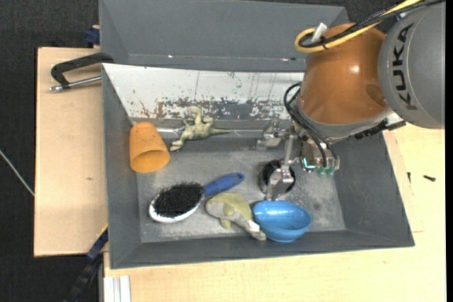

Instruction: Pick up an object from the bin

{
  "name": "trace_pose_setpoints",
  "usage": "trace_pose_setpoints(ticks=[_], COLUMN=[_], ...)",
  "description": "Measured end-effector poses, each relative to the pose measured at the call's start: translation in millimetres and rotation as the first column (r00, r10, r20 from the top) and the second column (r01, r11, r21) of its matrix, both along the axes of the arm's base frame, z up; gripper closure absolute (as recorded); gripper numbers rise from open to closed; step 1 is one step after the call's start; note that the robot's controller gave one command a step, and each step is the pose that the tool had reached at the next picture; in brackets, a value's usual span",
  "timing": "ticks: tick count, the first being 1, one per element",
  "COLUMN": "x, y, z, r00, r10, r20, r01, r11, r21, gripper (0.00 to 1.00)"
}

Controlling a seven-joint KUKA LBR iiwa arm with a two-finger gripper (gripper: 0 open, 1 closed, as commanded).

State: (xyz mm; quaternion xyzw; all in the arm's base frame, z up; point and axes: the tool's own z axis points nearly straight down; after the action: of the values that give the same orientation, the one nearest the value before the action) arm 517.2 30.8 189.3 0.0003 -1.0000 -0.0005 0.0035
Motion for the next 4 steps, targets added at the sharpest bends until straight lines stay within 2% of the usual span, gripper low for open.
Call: trace_pose_setpoints(ticks=[1, 2, 3, 4], x=[5.5, 63.4, 43.5, 25.2], y=[161.9, 122.6, 152.4, 161.2], z=[-118.2, -86.2, -88.5, -97.8], r00=[0.984, 0.978, 0.932, 0.811], r10=[0.177, 0.210, 0.363, 0.584], r20=[0.010, 0.017, 0.007, 0.010], r01=[-0.177, -0.210, -0.363, -0.584], r11=[0.984, 0.978, 0.932, 0.811], r21=[0.001, -0.002, -0.007, -0.010], gripper=[0.00, 0.00, 0.00, 0.00])
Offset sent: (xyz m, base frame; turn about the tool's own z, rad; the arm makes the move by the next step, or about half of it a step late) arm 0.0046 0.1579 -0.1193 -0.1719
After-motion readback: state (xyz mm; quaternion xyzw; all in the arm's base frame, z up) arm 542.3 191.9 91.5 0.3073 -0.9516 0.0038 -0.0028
